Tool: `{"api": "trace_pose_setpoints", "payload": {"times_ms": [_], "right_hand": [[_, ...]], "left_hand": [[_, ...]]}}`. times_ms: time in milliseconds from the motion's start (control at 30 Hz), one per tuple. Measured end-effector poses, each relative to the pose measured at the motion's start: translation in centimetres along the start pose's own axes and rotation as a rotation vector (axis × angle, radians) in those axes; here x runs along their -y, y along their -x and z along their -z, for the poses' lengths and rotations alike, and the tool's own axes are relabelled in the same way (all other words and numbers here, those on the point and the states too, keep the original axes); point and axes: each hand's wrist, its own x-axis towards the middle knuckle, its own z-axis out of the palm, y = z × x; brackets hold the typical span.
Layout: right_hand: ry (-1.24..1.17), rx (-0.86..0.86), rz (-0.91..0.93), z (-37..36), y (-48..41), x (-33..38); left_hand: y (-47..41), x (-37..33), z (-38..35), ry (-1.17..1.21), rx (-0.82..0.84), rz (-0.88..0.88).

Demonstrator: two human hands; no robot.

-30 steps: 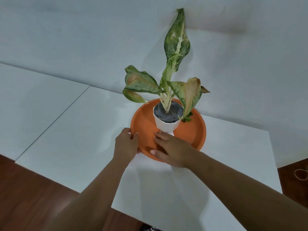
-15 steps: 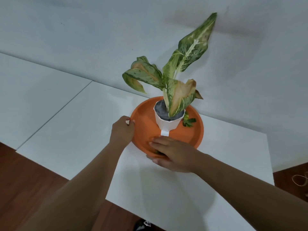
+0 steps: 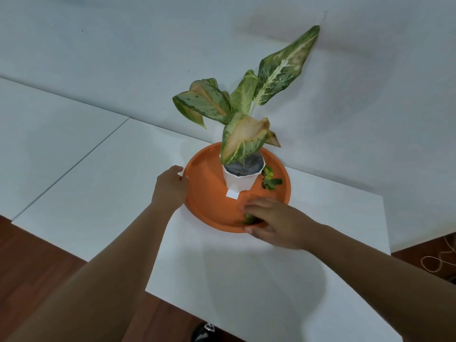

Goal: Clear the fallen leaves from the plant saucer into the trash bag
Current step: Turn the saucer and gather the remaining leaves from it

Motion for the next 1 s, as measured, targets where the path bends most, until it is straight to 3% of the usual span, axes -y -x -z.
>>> {"api": "trace_pose_setpoints", "payload": {"times_ms": [133,333,667,1000], "right_hand": [[-0.061,-0.2,-0.214,0.2,-1.5,-1.8],[-0.016,-0.293,-0.308,-0.2,-3.7,-3.1],[0.016,-0.268,-0.295,-2.4,-4.0,-0.7],[0.073,-0.181,-0.28,0.3,-8.3,-4.2]], "left_hand": [[2.1,0.5,-0.7,-0.071,-0.098,-0.089],[4.4,1.9,-2.5,-0.043,-0.156,-0.115],[2.6,0.9,-1.5,-0.041,-0.138,-0.042],[3.4,2.7,-2.5,-0.01,-0.162,-0.049]]}}
